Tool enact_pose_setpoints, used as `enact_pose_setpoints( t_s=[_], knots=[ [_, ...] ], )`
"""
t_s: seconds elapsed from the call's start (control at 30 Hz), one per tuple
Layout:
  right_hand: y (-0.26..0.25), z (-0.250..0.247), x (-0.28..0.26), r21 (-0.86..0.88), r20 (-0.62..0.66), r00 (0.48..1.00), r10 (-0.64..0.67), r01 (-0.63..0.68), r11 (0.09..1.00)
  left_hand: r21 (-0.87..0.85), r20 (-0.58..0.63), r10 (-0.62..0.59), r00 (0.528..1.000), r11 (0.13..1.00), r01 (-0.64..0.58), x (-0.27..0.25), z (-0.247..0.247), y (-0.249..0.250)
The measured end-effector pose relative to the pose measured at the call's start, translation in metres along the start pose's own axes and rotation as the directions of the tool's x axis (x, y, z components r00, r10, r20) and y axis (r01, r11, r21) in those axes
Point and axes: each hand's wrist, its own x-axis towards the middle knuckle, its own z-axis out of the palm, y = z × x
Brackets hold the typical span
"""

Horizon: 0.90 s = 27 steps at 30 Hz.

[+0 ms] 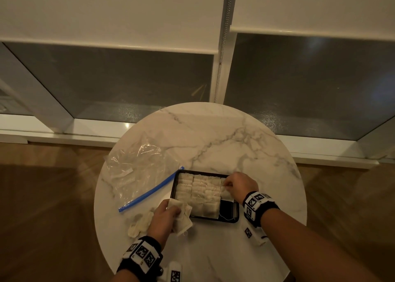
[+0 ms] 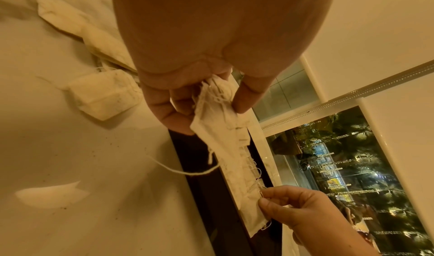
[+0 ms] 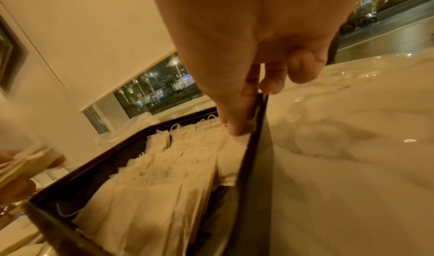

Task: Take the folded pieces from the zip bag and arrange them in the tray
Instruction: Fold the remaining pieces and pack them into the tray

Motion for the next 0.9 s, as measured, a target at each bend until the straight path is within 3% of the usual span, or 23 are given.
enact_pose_setpoints(
  t_s=[0.2,0.27,0.33,0.4,0.47,0.57,0.77,0.9],
  knots=[
    [-0.001,-0.008,-0.012,0.198,-0.112,0.992,0.057,-0.034,0.980,-0.040,0.006,0.021,1.000,0.999,-0.021,-0.007,0.001,0.005],
    [-0.003,-0.013,-0.026,0.371,-0.183,0.977,0.111,-0.036,0.928,-0.071,0.035,0.020,0.999,0.997,-0.017,-0.011,0.002,0.008],
    [-0.008,-0.013,-0.046,0.572,-0.243,0.954,0.177,-0.007,0.821,-0.126,0.081,0.016,0.997,0.992,-0.005,-0.014,0.004,0.012],
    [-0.019,-0.010,-0.069,0.721,-0.201,0.962,0.183,0.019,0.693,-0.196,0.140,0.019,0.990,0.981,0.009,-0.019,0.009,0.016],
    [-0.033,-0.008,-0.092,0.832,-0.038,0.998,0.043,0.008,0.555,-0.245,0.186,0.047,0.981,0.969,0.000,-0.025,0.015,0.020],
    [-0.046,-0.005,-0.114,0.864,0.122,0.982,-0.145,-0.033,0.503,-0.291,0.214,0.108,0.971,0.956,-0.042,-0.030,0.025,0.023],
    [-0.054,-0.009,-0.133,0.925,0.072,0.997,-0.041,-0.052,0.377,-0.321,0.197,0.205,0.959,0.937,-0.135,-0.044,0.036,0.024],
    [-0.057,-0.012,-0.140,0.933,0.041,0.999,-0.034,-0.026,0.358,-0.309,0.184,0.253,0.950,0.932,-0.188,-0.052,0.038,0.023]
  ],
)
